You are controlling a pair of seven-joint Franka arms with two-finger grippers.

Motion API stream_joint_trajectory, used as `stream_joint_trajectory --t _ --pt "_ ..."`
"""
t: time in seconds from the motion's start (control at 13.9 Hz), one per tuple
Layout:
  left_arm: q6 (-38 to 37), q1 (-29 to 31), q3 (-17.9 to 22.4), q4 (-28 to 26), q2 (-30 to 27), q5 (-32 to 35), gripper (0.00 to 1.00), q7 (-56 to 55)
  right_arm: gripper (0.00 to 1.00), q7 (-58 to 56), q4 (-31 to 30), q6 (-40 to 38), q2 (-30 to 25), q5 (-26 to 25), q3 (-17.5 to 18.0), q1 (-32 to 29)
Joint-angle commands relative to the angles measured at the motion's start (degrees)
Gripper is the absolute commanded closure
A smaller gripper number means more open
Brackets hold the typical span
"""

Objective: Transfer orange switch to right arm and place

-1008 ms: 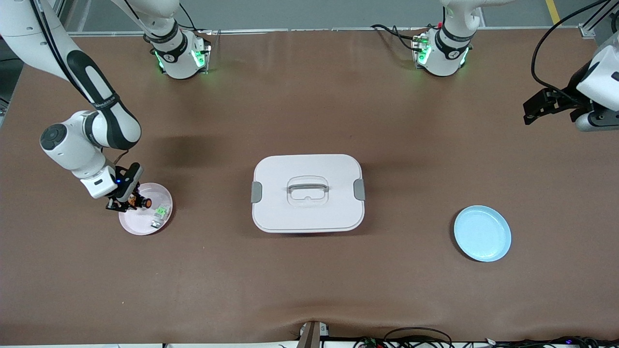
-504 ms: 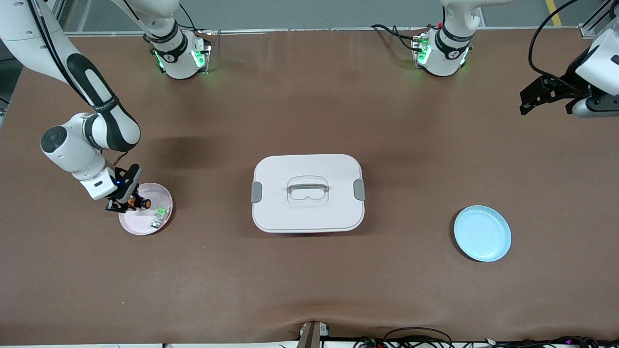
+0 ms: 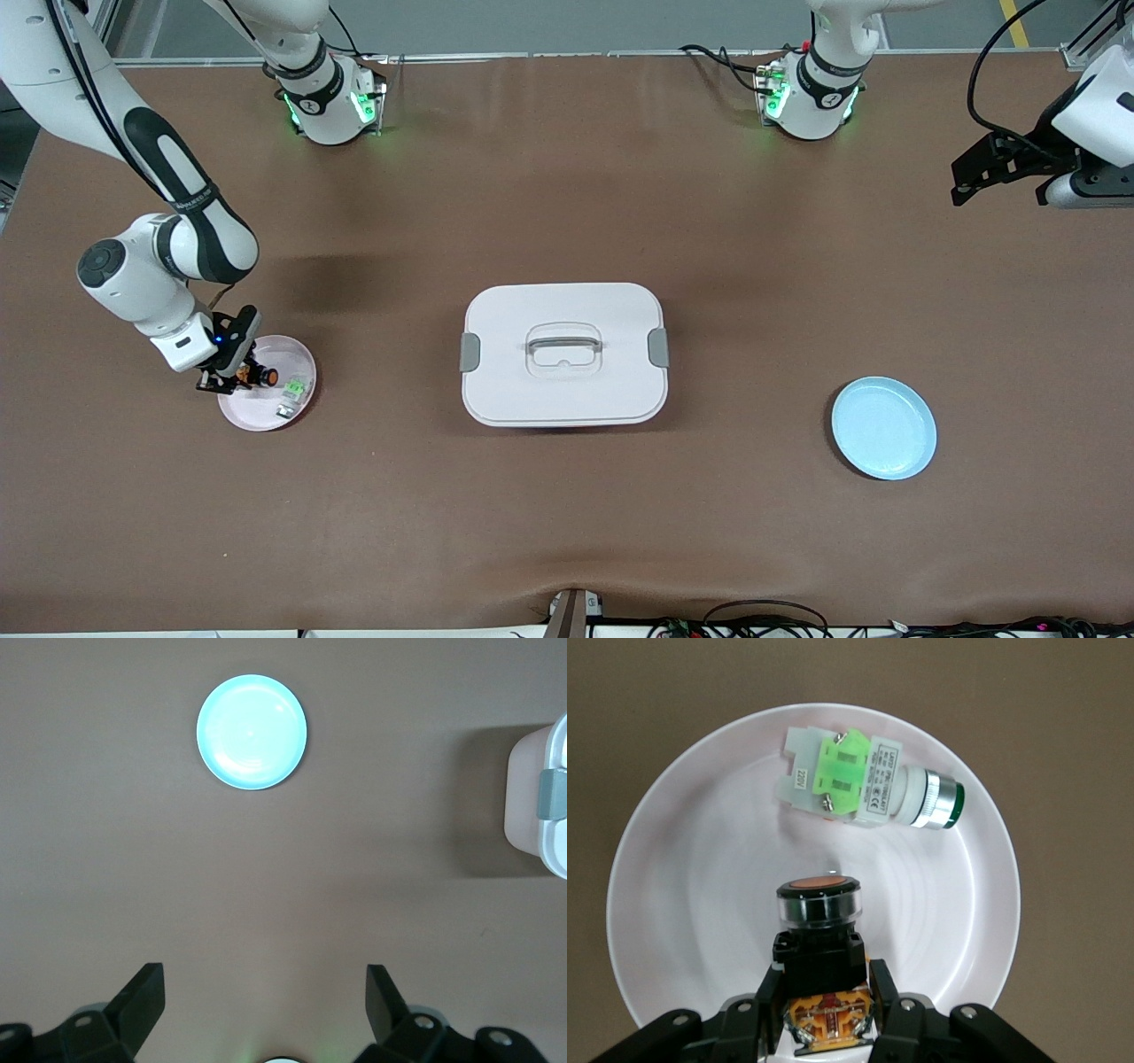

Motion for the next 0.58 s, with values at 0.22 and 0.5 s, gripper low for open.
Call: stream_joint_trajectory --t 0.22,0.5 --pt "-0.28 -0.26 0.80 -0.65 -0.61 -0.68 0.00 1.46 1.00 0.57 1.54 0.34 1.65 -1.39 -0.07 -0.40" --pt "0.51 -0.17 0.89 -0.57 0.18 -0.77 0.00 1.46 0.00 0.66 1.80 0.43 1.65 -1.22 -0.15 -0.49"
